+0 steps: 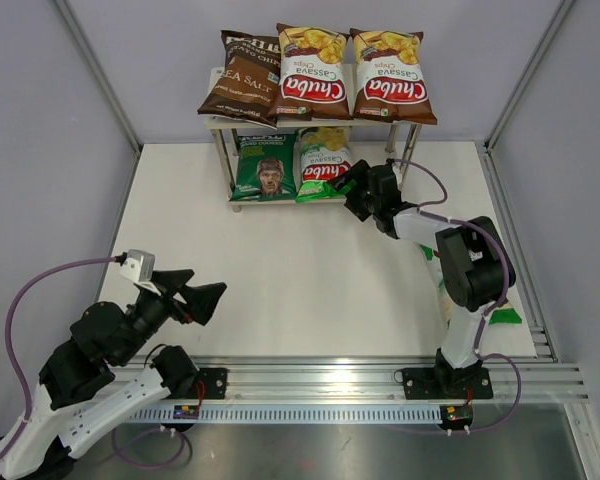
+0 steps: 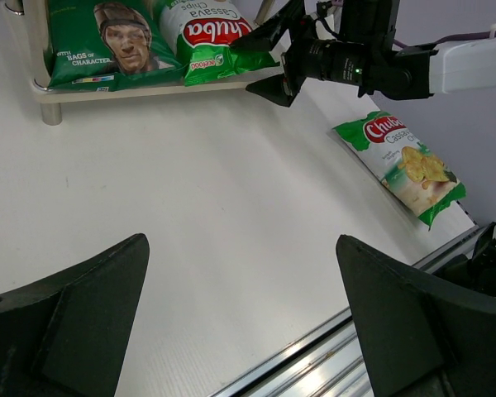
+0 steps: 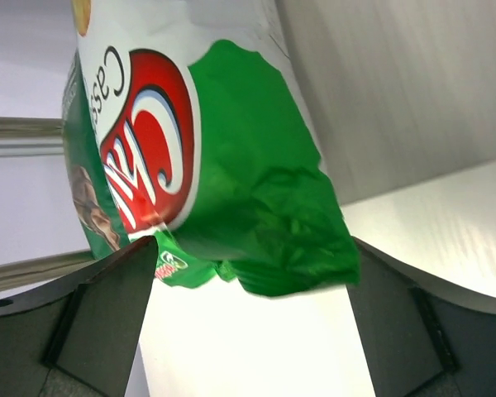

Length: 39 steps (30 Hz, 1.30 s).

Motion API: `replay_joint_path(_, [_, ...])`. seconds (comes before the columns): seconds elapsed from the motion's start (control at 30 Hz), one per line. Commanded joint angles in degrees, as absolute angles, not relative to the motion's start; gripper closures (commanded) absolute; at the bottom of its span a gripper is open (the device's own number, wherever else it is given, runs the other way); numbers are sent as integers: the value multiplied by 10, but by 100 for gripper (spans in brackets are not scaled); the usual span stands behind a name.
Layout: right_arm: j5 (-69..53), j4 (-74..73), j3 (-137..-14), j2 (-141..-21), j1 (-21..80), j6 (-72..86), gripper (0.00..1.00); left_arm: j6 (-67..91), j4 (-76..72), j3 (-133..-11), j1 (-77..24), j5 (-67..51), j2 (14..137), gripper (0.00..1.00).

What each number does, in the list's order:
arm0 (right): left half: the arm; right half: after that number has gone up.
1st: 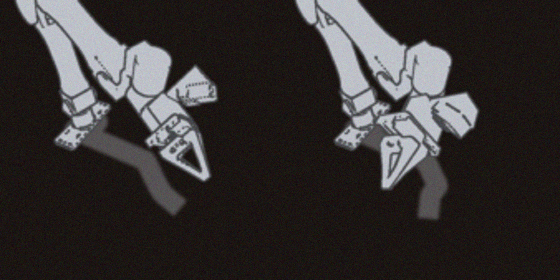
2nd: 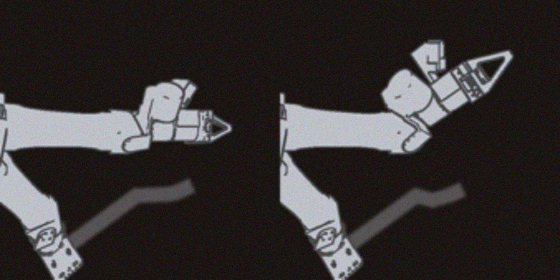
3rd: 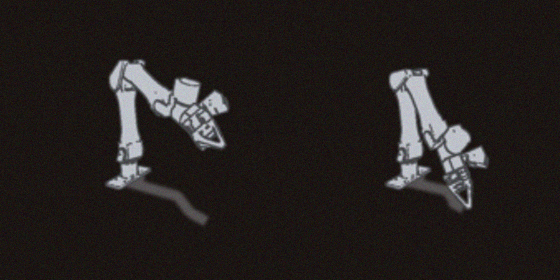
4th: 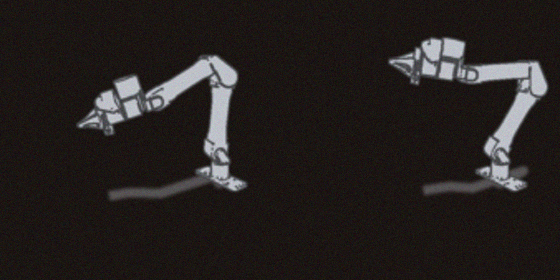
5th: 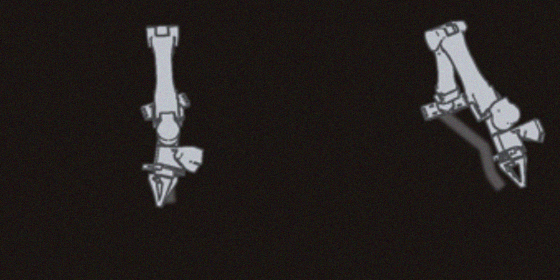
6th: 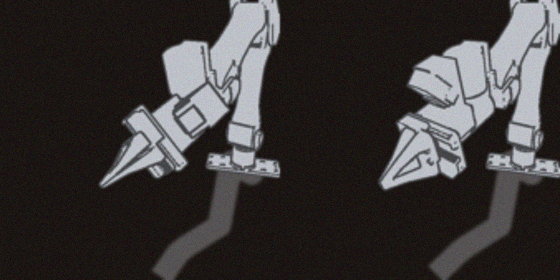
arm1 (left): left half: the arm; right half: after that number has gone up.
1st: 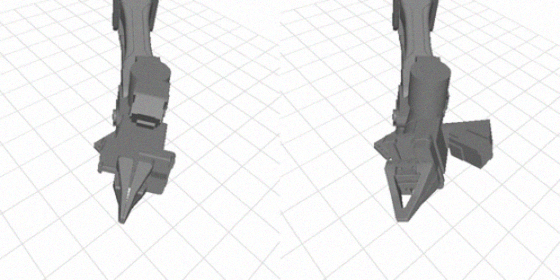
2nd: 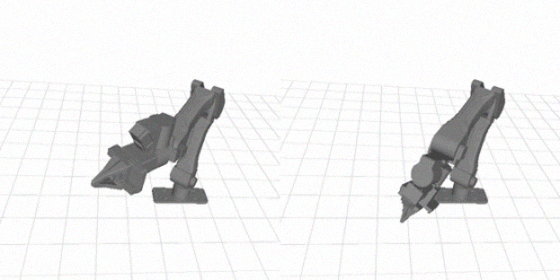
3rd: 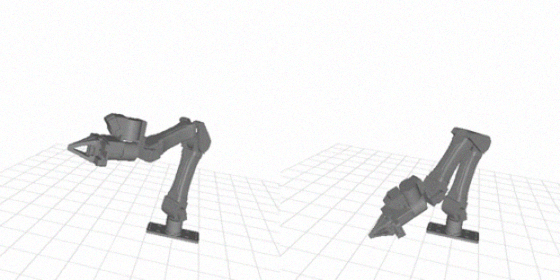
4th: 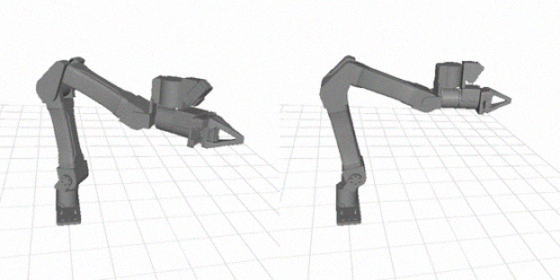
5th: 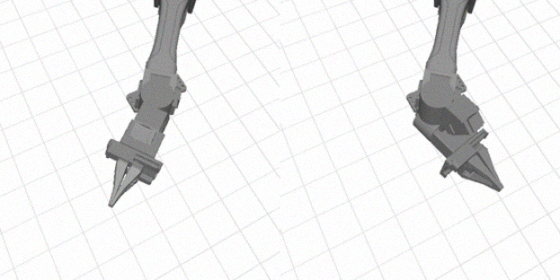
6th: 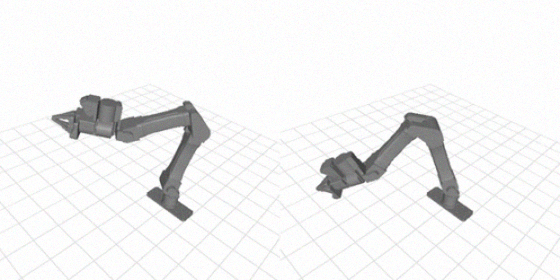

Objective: Place and organize the chips bags onto the shelf

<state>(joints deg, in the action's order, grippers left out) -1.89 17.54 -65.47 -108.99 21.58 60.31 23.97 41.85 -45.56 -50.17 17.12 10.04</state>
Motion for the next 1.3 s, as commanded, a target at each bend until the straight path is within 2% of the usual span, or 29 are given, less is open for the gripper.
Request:
replay_joint_path(0.0, [11,120,-645,-1035,213,565,1,231,391,-454,-501,159,96,1])
replay_joint_path(0.27, [9,82,-582,-911,211,509,0,249,401,-458,-501,194,127,1])
replay_joint_path(0.4, [13,32,-536,-803,211,443,1,283,408,-465,-501,210,180,1])
replay_joint_path(0.67, [142,-201,-518,-616,201,324,1,350,273,-418,-501,123,289,1])
replay_joint_path(1.03, [243,-400,-499,-414,186,303,0,463,53,-404,-513,33,531,1])
replay_joint_path(1.27, [176,-460,-521,-287,185,325,0,511,-55,-481,-550,4,733,1])
